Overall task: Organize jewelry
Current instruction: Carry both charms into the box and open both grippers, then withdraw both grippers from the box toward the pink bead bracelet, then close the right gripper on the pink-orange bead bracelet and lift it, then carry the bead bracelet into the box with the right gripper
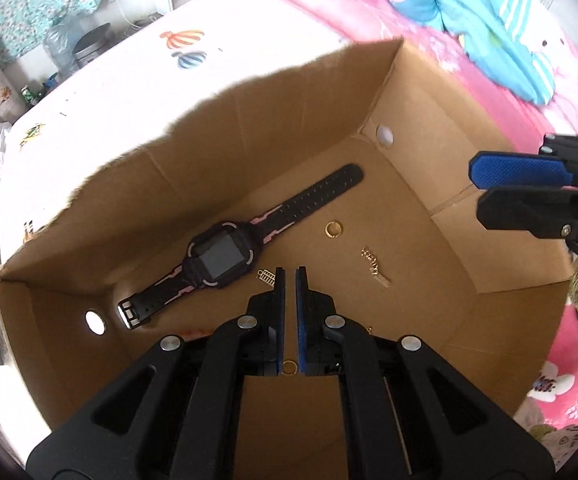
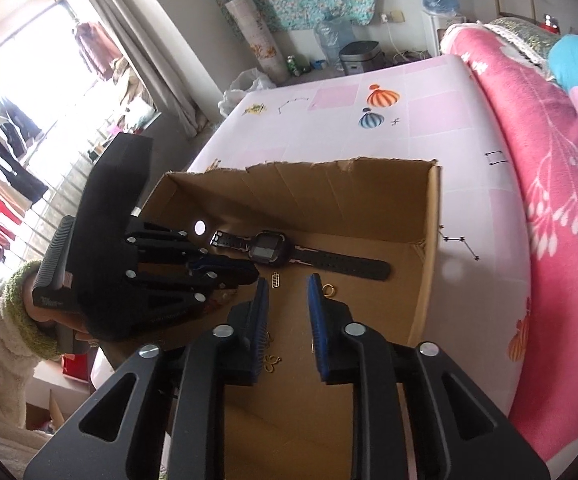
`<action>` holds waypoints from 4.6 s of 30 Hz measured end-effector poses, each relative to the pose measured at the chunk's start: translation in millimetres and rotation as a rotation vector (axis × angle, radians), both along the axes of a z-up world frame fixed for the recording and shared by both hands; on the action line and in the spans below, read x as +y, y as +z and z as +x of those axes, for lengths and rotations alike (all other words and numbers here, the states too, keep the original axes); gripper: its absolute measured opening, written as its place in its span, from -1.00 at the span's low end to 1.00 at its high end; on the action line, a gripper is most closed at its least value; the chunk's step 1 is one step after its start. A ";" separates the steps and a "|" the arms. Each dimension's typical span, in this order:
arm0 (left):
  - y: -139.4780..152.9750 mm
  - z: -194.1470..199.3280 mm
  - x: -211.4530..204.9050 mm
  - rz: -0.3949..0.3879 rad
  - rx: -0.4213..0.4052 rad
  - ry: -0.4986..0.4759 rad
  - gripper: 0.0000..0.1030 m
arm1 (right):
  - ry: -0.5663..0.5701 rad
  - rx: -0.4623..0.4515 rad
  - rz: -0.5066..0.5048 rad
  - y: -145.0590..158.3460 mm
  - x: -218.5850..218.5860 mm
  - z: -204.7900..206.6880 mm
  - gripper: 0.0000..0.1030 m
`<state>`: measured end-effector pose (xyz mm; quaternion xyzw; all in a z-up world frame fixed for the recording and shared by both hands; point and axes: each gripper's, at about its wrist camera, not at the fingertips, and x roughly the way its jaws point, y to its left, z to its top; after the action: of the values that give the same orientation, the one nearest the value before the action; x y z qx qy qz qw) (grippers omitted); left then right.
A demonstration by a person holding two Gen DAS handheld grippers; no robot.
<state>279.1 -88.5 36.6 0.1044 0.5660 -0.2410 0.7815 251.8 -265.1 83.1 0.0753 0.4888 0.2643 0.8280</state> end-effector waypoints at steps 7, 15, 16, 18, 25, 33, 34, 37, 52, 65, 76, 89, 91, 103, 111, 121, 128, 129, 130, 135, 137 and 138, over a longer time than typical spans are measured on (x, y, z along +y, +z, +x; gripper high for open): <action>67.0 -47.1 24.6 -0.126 -0.180 0.036 -0.47 | -0.054 -0.141 0.040 38.2 -17.4 -47.2 -0.30; 118.4 -172.9 73.4 -0.255 -0.415 0.070 0.34 | -0.147 -0.284 0.215 55.2 -54.3 -154.5 -0.24; 116.3 -187.7 78.0 -0.259 -0.423 0.081 0.37 | -0.155 -0.284 0.216 51.9 -54.4 -163.7 -0.24; 111.9 -208.0 82.7 -0.256 -0.433 0.103 0.42 | -0.176 -0.268 0.197 37.6 -51.4 -186.6 -0.24; 51.0 -239.5 53.8 -0.272 -0.341 0.084 0.46 | -0.259 -0.103 0.162 -24.5 -42.8 -209.8 -0.25; -27.3 -224.2 -15.1 -0.148 -0.315 0.018 0.12 | -0.264 -0.004 -0.055 -69.1 -31.3 -193.1 -0.46; -32.1 -221.5 -18.7 -0.151 -0.307 0.012 0.01 | -0.261 0.004 -0.073 -73.3 -30.9 -190.9 -0.49; -39.8 -219.7 -28.9 -0.106 -0.332 -0.025 -0.19 | -0.251 0.023 -0.121 -83.5 -27.6 -183.6 -0.53; -58.3 -207.3 -64.6 -0.038 -0.340 -0.149 -0.72 | -0.255 0.080 -0.158 -105.5 -37.6 -176.7 -0.81; -65.6 -202.8 -73.0 -0.026 -0.335 -0.171 -0.96 | -0.247 0.103 -0.112 -108.0 -41.2 -171.1 -0.81; -56.0 -211.1 -63.5 -0.041 -0.355 -0.170 -0.99 | -0.199 0.075 -0.207 -104.0 -19.6 -167.5 -0.79; -14.2 -235.0 -29.9 -0.108 -0.417 -0.112 -0.99 | -0.185 0.043 -0.281 -100.4 6.1 -168.8 -0.65; -11.3 -238.8 -27.1 -0.113 -0.425 -0.114 -0.99 | -0.176 0.018 -0.324 -99.9 11.7 -171.3 -0.66; 6.6 -263.4 -15.3 -0.177 -0.486 -0.099 -0.99 | -0.376 0.063 0.101 -80.9 -42.4 -186.0 -0.81; 32.1 -266.2 -2.6 -0.230 -0.538 -0.082 -0.99 | -0.476 0.005 0.537 -56.9 -93.8 -212.8 -0.81; 88.6 -228.7 41.2 -0.319 -0.588 0.035 -0.99 | -0.328 -0.225 0.608 33.5 -95.6 -192.2 -0.81; 60.9 -163.5 51.1 -0.273 -0.384 0.062 -0.99 | -0.223 -0.242 0.589 44.8 -74.2 -131.6 -0.81; 53.4 -156.8 52.3 -0.281 -0.344 0.060 -0.99 | -0.219 -0.235 0.584 42.0 -71.3 -127.1 -0.81; 44.5 -149.8 53.2 -0.284 -0.299 0.068 -0.99 | -0.208 -0.222 0.583 37.7 -67.3 -118.8 -0.81; 12.3 -122.1 52.9 -0.244 -0.148 0.072 -0.99 | -0.189 -0.176 0.512 19.9 -52.5 -98.9 -0.81; 6.1 -115.8 53.0 -0.228 -0.115 0.072 -0.98 | -0.187 -0.166 0.491 14.1 -49.2 -93.6 -0.81; 3.3 -113.0 52.8 -0.222 -0.105 0.076 -0.98 | -0.185 -0.161 0.484 12.4 -48.6 -91.7 -0.81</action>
<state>166.0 -35.6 39.9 0.0081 0.4975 -0.2667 0.8254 160.1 -313.8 95.5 0.2939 0.3349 0.3019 0.8428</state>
